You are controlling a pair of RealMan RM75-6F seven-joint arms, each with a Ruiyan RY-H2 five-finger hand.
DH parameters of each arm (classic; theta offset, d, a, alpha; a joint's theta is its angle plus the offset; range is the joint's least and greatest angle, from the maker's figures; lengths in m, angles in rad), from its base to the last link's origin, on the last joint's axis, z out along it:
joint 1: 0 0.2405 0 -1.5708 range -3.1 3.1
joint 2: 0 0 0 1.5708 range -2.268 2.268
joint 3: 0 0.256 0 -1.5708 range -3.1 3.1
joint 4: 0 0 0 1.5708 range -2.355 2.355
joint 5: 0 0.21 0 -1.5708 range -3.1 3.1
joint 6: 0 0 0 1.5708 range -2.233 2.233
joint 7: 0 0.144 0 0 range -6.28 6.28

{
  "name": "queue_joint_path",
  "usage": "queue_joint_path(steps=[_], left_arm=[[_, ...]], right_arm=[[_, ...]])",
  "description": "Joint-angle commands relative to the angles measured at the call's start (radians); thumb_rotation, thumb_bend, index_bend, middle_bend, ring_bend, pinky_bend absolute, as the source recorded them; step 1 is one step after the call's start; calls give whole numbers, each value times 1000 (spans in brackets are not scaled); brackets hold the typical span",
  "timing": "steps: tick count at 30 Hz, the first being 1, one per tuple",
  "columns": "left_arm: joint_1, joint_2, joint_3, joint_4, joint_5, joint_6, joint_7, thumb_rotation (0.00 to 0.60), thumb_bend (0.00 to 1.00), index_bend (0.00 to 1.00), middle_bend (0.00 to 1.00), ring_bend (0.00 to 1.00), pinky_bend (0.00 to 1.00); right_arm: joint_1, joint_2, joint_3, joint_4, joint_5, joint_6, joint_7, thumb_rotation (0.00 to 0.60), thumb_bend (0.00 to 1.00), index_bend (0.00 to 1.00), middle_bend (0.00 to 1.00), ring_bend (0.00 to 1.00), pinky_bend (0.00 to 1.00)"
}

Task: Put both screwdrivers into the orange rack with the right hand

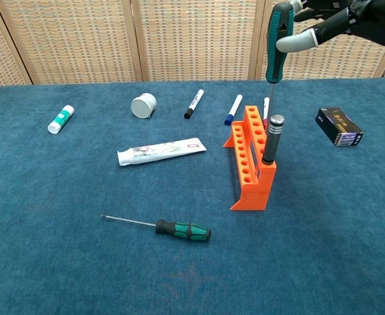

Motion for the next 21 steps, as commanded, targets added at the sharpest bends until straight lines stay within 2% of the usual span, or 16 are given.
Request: queue_joint_path(steps=[1, 21], left_arm=[[0, 0, 0, 0, 0, -1, 1, 600, 0, 0, 0, 0, 0], [-2, 1, 0, 1, -3, -4, -3, 600, 0, 0, 0, 0, 0]], right_arm=[[1, -3, 1, 0, 1, 1, 0, 600, 348, 650, 71, 0, 88], [21, -9, 21, -22, 26, 13, -26, 600, 348, 650, 73, 0, 88]])
